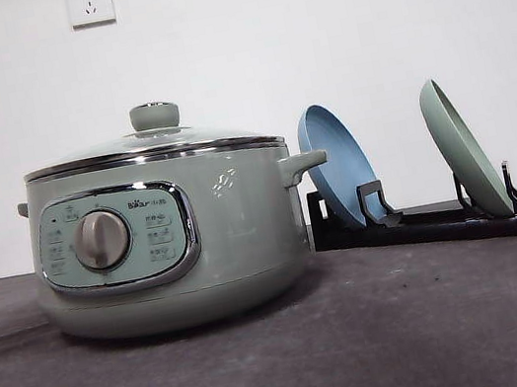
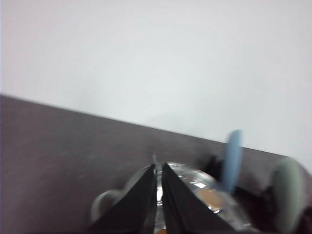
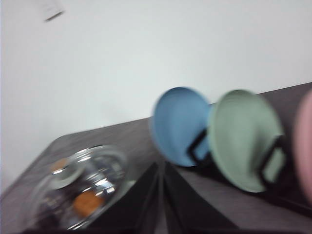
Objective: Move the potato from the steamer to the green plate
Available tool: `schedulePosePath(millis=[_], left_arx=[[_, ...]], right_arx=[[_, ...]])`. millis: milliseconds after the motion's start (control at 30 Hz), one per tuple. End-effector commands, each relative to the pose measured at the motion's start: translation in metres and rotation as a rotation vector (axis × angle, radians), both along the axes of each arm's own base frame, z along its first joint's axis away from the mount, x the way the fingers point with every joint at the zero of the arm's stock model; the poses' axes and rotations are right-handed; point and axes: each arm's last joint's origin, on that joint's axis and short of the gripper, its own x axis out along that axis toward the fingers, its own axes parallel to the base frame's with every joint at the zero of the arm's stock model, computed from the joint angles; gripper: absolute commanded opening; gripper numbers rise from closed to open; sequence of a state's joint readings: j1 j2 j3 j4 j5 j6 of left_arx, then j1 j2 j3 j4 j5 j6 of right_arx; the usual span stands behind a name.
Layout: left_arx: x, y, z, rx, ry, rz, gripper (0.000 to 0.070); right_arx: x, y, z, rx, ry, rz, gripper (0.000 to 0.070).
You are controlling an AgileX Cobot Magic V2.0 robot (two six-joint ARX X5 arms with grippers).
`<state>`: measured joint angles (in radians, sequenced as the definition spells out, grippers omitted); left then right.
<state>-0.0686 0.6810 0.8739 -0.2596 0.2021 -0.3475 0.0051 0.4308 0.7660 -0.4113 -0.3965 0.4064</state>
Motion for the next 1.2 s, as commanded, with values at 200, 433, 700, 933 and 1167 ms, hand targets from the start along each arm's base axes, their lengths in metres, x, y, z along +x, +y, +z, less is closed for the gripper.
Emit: schedulePosePath(millis=[200, 433, 700, 933, 1167], left_arx=[[0.018, -0.016, 0.039, 0.046, 0.042, -0.222, 0.001], [0.019, -0.032, 0.047, 0.178, 0.103, -0.486, 0.001], [0.006, -0.044, 0.03, 0.325, 0.199, -0.689, 0.0015], [0.004, -0.045, 0.027, 0.331, 0.235, -0.705, 0.0034], [0.004, -0.045, 0.027, 0.331, 0.237, -0.705, 0.0583]], right_arx=[[0.016, 0.006, 0.03, -0.053, 0.052, 0.213, 0.0004], [0.03, 0.018, 0.033, -0.219, 0.111, 0.371, 0.0004], [0.032, 0.028, 0.035, -0.315, 0.087, 0.474, 0.0004], [0.031, 0.028, 0.033, -0.313, 0.116, 0.479, 0.0017], [0.031, 0.028, 0.032, -0.306, 0.127, 0.479, 0.0458]])
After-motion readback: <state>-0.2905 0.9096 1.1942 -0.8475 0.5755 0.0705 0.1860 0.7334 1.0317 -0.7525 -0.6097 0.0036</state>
